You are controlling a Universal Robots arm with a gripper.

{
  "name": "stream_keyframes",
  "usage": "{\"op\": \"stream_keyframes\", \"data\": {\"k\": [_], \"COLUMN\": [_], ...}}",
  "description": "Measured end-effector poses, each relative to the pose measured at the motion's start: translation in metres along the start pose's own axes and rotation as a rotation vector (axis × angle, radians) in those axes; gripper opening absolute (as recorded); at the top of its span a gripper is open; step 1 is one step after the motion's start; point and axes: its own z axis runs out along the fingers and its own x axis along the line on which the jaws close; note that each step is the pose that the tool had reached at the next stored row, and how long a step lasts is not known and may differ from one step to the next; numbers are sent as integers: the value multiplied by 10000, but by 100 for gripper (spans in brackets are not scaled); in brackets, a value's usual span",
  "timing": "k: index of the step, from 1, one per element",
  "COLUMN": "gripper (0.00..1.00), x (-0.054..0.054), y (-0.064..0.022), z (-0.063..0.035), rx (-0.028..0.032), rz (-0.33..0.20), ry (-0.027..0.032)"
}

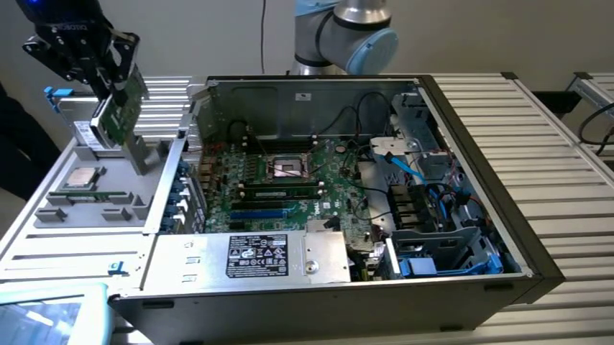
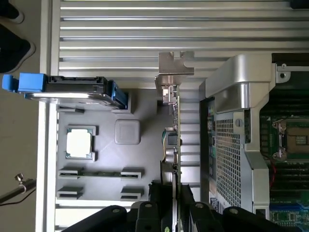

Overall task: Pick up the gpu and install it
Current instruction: 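Pick up the gpu and move the gpu toward the slot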

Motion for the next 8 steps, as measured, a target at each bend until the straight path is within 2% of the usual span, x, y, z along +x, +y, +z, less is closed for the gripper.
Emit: {"op": "stream_keyframes", "data": {"k": [8], "gripper": [28], "x": [-5], "y": [18], "z": [-366], "rx": [-2], "rz": [-84], "ry": [4]}}
